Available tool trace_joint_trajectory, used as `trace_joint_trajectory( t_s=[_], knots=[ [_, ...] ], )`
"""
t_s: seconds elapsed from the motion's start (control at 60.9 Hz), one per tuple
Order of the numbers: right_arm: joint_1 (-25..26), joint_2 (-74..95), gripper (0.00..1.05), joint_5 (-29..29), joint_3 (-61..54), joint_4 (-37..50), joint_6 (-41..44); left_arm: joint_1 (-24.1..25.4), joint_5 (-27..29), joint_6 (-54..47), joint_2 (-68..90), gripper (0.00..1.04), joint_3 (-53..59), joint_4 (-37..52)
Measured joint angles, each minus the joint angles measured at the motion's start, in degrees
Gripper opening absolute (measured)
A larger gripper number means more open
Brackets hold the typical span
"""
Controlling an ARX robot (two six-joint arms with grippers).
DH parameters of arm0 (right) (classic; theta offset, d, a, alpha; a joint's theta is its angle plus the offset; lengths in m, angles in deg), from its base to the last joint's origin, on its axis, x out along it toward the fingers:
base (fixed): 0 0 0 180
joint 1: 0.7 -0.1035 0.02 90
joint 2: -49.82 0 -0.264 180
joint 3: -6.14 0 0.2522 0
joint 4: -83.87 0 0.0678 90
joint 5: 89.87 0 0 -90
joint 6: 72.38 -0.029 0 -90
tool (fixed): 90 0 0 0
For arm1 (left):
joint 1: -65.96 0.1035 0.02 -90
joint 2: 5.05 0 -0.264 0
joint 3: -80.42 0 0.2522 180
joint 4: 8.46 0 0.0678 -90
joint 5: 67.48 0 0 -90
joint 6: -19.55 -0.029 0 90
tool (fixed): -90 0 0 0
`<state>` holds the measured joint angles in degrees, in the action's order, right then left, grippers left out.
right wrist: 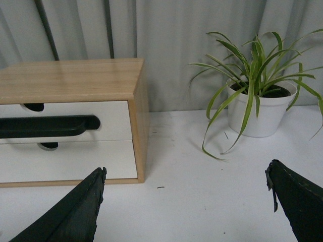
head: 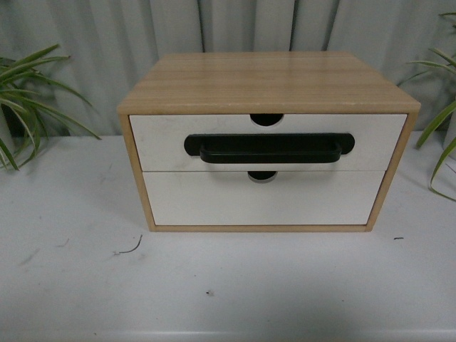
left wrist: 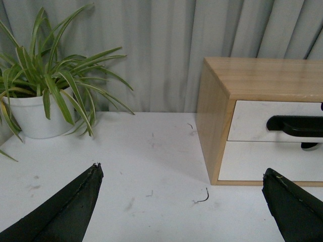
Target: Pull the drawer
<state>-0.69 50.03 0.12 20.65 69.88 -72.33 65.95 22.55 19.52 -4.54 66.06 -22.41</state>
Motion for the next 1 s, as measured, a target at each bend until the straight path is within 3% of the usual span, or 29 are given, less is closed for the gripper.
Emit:
trace_joint_trajectory(
  t_s=[0.526, 0.591, 0.624, 0.723, 0.854, 0.936, 1.002],
  knots=[
    [0.0, 0.0, 0.98, 0.0, 0.0, 0.0, 0.0, 0.0, 0.0, 0.0, 0.0, 0.98, 0.0, -0.1],
    [-0.6, 1.0, 0.98, 1.6, 0.0, 0.5, -1.5, -2.8, 7.5, 4.3, 3.1, 0.98, -2.1, -6.2],
    [-2.0, 4.3, 0.98, 3.4, 0.1, 4.2, -3.5, -5.0, 14.6, 8.9, 9.8, 0.98, -3.9, -6.1],
    [-3.4, 16.3, 0.98, 3.6, 1.3, 15.1, -5.6, -4.4, 19.8, 16.3, 18.0, 0.98, -5.5, 0.3],
    [-3.3, 35.0, 0.98, 2.4, 5.7, 31.5, -5.5, -4.0, 19.3, 18.3, 30.5, 0.98, -9.6, 12.9],
    [-3.0, 53.7, 0.98, 0.8, 15.1, 44.8, -3.6, -5.7, 16.1, 18.3, 45.3, 0.98, -16.2, 24.2],
    [-3.0, 62.8, 0.98, 0.2, 20.6, 48.3, -1.6, -6.6, 13.6, 18.2, 53.1, 0.98, -20.5, 28.6]
  ],
)
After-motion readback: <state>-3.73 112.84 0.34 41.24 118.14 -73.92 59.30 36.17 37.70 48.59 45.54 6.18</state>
